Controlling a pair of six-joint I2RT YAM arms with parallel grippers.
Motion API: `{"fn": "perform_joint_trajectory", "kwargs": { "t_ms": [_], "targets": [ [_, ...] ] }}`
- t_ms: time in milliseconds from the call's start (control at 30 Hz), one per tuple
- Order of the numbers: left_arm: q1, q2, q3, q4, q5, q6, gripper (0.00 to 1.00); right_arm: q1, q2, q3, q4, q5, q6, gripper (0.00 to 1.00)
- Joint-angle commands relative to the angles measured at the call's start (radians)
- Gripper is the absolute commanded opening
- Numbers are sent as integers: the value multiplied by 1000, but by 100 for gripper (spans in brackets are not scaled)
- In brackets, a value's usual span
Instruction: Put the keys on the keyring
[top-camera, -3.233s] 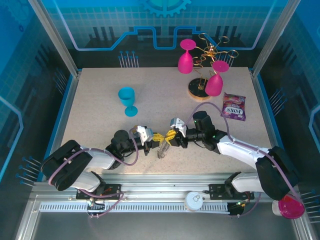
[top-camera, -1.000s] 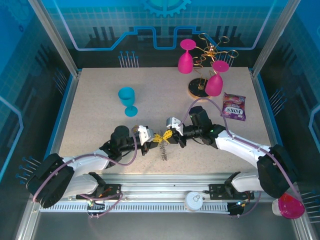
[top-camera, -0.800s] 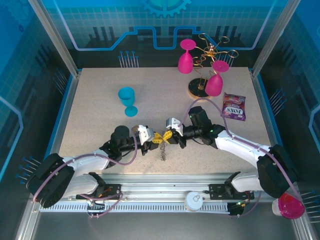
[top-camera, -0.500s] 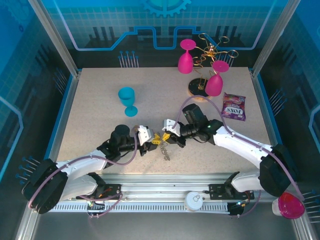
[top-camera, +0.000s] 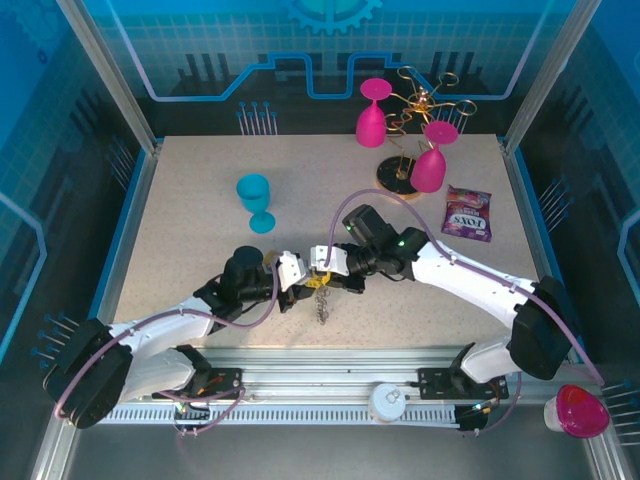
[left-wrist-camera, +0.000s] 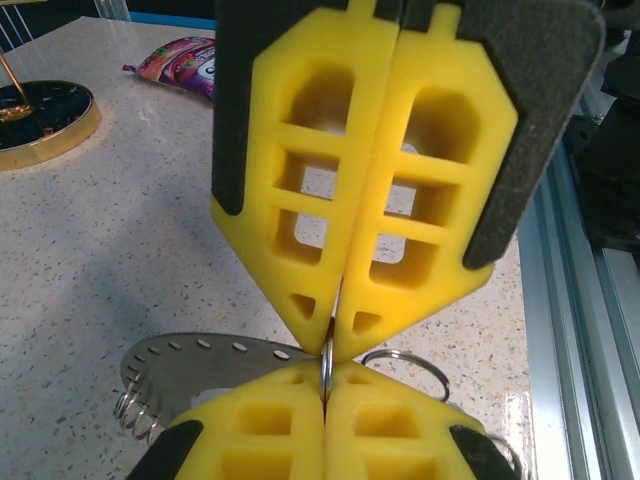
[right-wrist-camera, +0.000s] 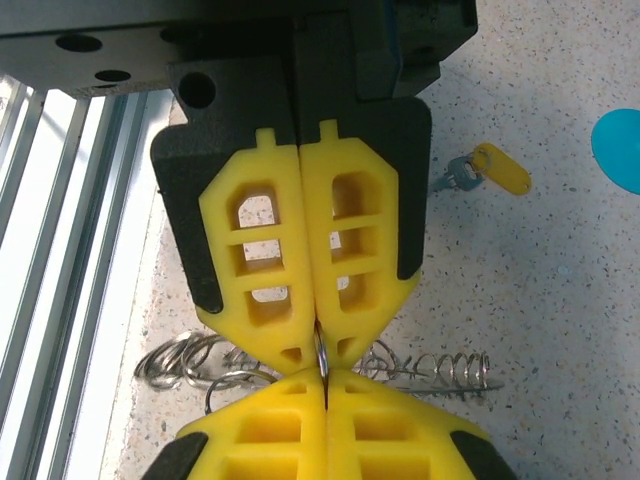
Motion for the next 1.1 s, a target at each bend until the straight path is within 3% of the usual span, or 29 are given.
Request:
{"fn": "perform_joint_trajectory", "kwargs": {
  "t_ms": [0, 67, 200, 600, 700, 833, 900, 1067],
  "targets": [
    [8, -21, 16, 22, 8, 7, 0, -31, -74, -48, 89, -97, 59, 16],
    [8, -21, -3, 72, 17, -8, 0, -70, -114, -134, 210, -165, 126, 24],
    [10, -16, -36, 166, 36, -43, 0, -118, -150, -255, 392, -243, 231, 25],
    [9, 5, -51, 218, 68, -60, 0, -120, -104, -277, 452, -275, 235, 25],
    [11, 12, -52, 233, 75, -65, 0, -120, -94, -270, 457, -291, 236, 20],
    [12, 23, -53, 269, 83, -81, 0, -118, -81, -263, 464, -315, 237, 0],
    [12, 25, -52, 271, 81, -84, 0, -118, -83, -257, 454, -316, 230, 0],
    [12, -6, -37, 174, 34, -63, 23, -113, -96, -208, 319, -260, 165, 0]
  ]
}}
